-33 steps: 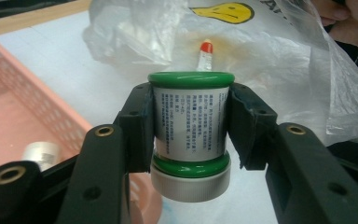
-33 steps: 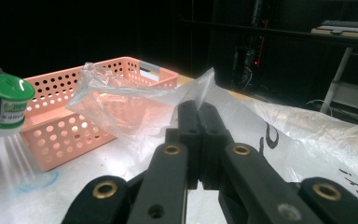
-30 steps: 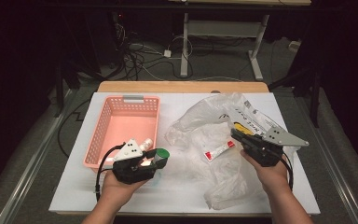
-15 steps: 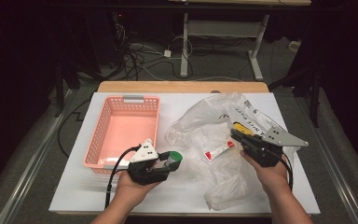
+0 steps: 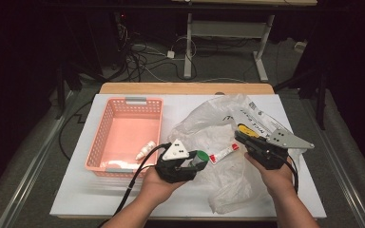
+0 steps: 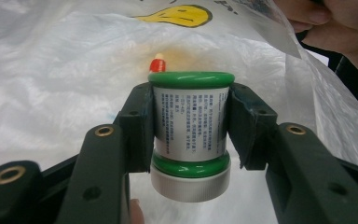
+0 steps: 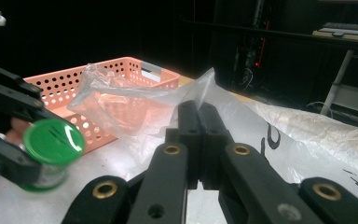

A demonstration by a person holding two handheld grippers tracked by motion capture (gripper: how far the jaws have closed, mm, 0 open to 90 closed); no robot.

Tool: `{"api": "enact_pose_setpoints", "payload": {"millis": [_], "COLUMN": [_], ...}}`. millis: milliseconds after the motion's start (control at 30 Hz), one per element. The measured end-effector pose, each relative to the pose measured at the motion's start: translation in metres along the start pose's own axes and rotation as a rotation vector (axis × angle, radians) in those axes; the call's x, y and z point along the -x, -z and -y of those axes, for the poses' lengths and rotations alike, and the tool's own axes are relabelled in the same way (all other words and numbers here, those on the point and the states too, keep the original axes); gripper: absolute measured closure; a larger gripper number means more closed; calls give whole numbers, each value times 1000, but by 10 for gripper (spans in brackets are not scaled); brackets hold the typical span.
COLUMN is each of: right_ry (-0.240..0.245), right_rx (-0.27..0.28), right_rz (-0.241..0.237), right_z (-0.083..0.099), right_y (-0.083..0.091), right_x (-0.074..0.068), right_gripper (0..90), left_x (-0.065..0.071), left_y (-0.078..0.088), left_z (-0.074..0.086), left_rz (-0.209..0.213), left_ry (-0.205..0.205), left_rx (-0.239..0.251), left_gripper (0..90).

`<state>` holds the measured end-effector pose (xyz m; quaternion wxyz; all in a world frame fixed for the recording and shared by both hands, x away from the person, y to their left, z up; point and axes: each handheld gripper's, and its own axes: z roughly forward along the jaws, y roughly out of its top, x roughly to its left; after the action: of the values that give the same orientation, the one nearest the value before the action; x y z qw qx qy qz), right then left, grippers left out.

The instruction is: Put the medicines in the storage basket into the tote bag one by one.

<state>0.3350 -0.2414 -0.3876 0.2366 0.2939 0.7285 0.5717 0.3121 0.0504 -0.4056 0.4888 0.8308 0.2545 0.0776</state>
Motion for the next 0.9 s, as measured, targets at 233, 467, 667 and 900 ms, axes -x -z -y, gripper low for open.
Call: {"api": "enact_pose_setpoints", "payload": {"millis": [233, 467, 667, 900], "right_ry": [4, 0, 6, -3], "right_rx": [6, 5, 7, 3], "right_rz": [-3, 2, 0, 3], "right_z": [-1, -1, -1, 0], "right_y": [2, 3, 2, 1], "right_x": [0, 1, 2, 2], "right_gripper": [900, 900, 900, 900], "left_x": [4, 4, 5, 6], "left_y": [-30, -58, -81, -107], "left_z": [-9, -10, -10, -9], "left_rz": [0, -20, -33, -51], "left_ry": [-24, -29, -31, -43], "left_rx": [-8, -12, -16, -42], "left_gripper": [536, 536, 535, 535]}}
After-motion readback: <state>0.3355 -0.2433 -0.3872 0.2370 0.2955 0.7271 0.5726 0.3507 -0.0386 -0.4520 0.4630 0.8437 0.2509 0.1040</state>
